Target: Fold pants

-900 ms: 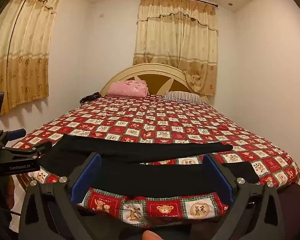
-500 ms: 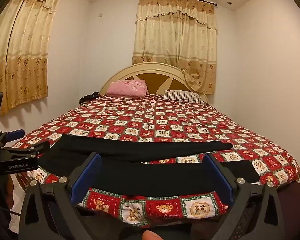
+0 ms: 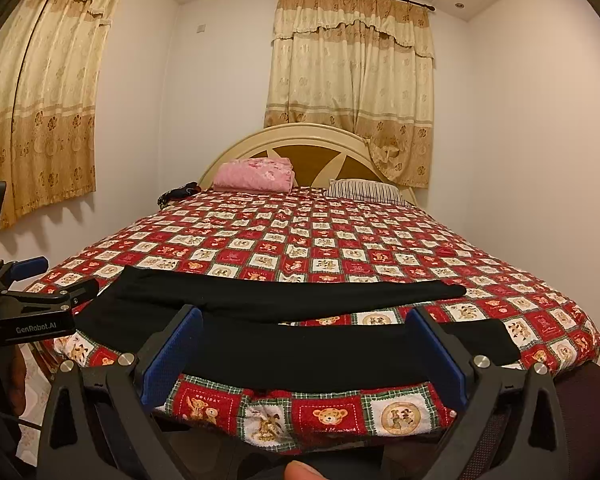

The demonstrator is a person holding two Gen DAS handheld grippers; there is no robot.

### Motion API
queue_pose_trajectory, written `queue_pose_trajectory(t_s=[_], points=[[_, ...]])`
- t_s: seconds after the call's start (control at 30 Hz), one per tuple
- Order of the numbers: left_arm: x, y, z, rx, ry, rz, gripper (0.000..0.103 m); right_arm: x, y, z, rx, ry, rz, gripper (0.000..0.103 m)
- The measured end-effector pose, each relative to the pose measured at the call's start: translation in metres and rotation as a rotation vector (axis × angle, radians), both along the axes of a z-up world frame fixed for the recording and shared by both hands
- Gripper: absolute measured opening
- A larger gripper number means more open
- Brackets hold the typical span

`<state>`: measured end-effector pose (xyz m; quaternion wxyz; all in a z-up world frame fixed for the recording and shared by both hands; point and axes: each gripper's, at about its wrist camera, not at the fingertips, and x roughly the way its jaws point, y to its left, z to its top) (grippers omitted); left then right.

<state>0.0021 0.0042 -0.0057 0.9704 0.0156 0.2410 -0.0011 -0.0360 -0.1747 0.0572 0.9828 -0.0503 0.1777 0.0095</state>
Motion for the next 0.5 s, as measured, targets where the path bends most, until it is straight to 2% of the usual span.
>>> queue_pose_trajectory(t_s=[0.5], points=[[0.0016, 0.0065, -0.0012, -0.006, 0.002, 0.007, 0.103, 0.0000, 0.0001, -0.0043, -0.001, 0.006, 0.001, 0.102]])
